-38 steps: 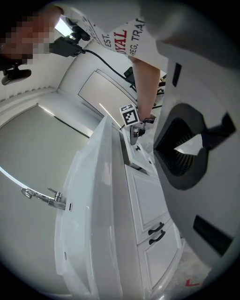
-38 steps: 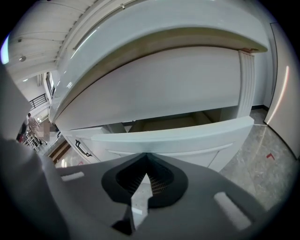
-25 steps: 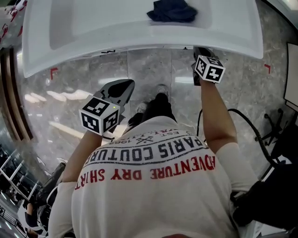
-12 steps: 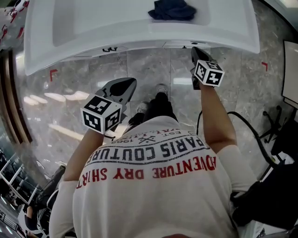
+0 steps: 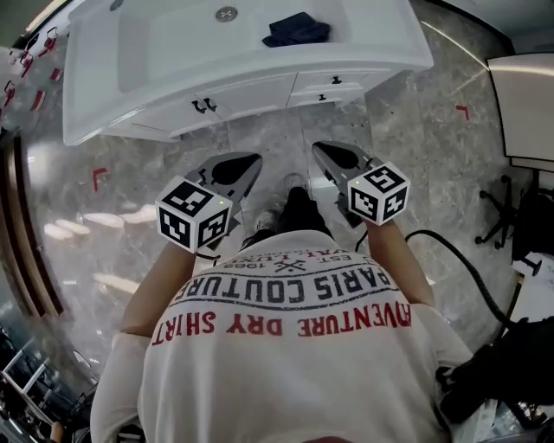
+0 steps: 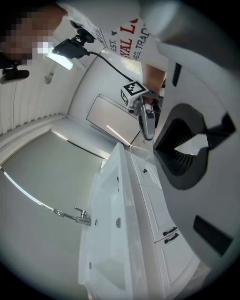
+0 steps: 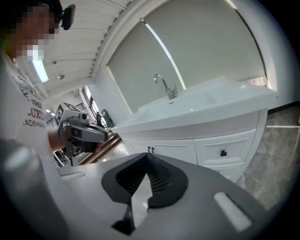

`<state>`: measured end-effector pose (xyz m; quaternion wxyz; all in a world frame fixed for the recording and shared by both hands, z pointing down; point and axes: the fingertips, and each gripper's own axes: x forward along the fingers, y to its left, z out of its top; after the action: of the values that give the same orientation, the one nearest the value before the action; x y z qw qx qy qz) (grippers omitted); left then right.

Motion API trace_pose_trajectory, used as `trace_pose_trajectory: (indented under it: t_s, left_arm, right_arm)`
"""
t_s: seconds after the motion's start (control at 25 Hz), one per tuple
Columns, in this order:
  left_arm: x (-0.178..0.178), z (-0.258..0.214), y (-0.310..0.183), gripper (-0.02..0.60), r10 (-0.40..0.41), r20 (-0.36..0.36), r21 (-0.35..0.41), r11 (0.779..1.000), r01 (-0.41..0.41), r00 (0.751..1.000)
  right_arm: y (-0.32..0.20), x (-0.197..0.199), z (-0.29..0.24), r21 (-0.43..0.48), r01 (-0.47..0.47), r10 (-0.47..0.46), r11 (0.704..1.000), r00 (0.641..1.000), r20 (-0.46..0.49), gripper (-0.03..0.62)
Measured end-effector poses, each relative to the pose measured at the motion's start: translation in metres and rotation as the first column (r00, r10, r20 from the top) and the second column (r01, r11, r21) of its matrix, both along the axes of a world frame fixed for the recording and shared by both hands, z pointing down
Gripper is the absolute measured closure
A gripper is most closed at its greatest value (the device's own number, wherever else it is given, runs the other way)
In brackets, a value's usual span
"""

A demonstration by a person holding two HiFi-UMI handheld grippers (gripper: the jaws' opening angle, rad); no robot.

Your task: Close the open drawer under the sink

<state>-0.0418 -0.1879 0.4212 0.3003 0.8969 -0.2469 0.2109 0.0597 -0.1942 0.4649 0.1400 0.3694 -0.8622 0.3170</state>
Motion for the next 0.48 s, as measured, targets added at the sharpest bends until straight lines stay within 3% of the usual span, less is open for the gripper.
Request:
trace_pose_trajectory:
  t_s: [0.2,0.48]
  left_arm:
    - [-0.002,-0.042,0.067,0.581,0.143,-0.046,0.071,0.988,-0.140,0.989]
    - [0.000,-0.071,0.157,0.581,0.259,-0.061,0.114,0.961,-0.251,0.964]
  right_arm:
    - [0.095,-0.038,-0.078,0.082,0.047,-0.055,0.996,0.994,0.098,0.594]
    - [0.194,-0.053,-0.103,0.097,0.021,-0.034,0.995,0.991,0.128,0.594]
